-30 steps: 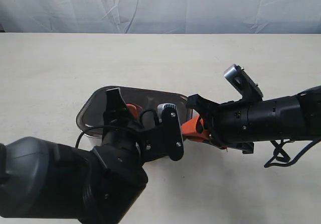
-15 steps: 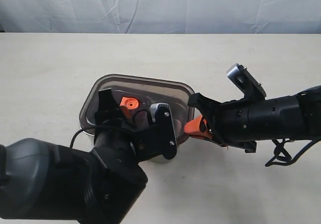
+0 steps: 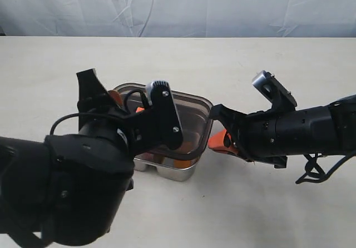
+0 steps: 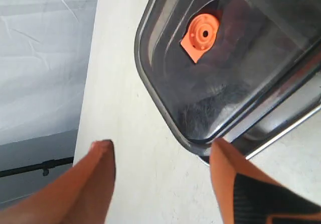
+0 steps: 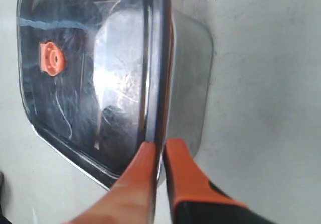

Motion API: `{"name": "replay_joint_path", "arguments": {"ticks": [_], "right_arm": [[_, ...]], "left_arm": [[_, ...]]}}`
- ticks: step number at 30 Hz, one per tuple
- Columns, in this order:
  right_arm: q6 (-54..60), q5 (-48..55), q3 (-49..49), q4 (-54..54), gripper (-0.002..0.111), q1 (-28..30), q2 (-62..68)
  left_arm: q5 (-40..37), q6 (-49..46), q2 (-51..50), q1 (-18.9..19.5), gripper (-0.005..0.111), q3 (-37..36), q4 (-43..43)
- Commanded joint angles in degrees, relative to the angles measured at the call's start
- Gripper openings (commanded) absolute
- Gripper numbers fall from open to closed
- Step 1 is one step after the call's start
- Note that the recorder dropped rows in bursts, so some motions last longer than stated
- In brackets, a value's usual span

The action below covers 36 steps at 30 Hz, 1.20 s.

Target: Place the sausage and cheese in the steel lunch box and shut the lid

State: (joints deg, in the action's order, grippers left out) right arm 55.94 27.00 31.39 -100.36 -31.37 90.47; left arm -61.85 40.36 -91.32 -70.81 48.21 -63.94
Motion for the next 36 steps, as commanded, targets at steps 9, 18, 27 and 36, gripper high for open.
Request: {"name": "replay_joint_path", "arguments": {"ticks": [9,18,27,36], "right_arm": [[1.0,-1.1,0.0,0.4,0.008,0.1,-1.3],[1.0,-17.5,8.1,3.8,0.008,0.1,-4.8],[1.0,-21.3,23.1,8.1,0.008,0.1,5.8],[1.0,-15.2,30.8,10.1,0.008,0.1,17.1]], "left_arm": [[-6.6,0.8,1.9,0.5,0.054,0.3,-5.4],[4.3,6.4,6.7,16.2,0.000,0.3,-0.9],[24.5,-1.8,8.1,35.6,0.000,0.3,24.7],[30.3,-7.0,8.1,43.3,0.000,0.3,36.0]]}}
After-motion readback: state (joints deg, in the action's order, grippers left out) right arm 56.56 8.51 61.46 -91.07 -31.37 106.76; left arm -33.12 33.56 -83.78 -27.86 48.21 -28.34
